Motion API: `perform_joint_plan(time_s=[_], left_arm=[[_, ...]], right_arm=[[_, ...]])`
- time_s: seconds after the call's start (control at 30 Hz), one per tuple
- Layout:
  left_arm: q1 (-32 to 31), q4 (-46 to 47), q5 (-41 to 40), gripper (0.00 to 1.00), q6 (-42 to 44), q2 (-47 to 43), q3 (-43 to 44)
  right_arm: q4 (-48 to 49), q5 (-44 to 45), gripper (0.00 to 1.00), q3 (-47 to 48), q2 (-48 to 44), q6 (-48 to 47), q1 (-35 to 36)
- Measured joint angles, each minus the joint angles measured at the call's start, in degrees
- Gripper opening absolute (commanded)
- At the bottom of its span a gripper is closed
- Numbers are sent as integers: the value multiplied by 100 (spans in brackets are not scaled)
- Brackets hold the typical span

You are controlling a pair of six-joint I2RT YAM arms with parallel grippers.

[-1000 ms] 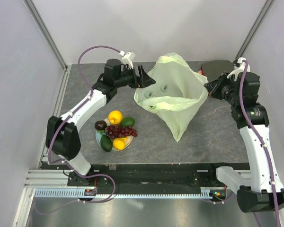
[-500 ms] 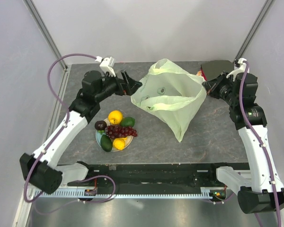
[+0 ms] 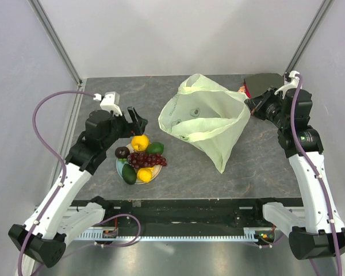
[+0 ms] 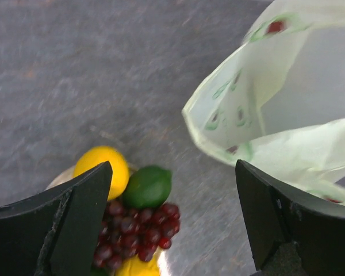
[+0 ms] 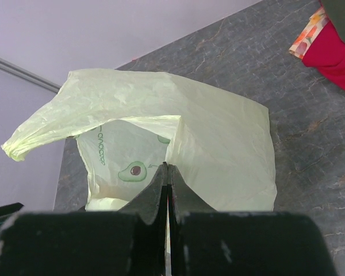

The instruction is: Place the fruits into the plastic bag

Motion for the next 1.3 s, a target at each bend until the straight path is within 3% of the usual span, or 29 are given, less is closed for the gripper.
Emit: perform_joint_plan(time_s=[0.3, 0.63, 0.87, 1.3], left_arm=[[96, -968, -68, 94, 55, 463, -400], [586, -894, 247, 96, 627, 1766, -400], [1086, -481, 881, 96, 973, 2308, -411], [1097, -350, 1123, 97, 1508, 3117, -284]], right_arm=[[72, -4, 0, -190, -50, 63, 4], [83, -4, 0, -245, -151, 114, 4], [83, -2, 0, -245, -151, 144, 4], [85, -2, 0, -245, -133, 151, 4]])
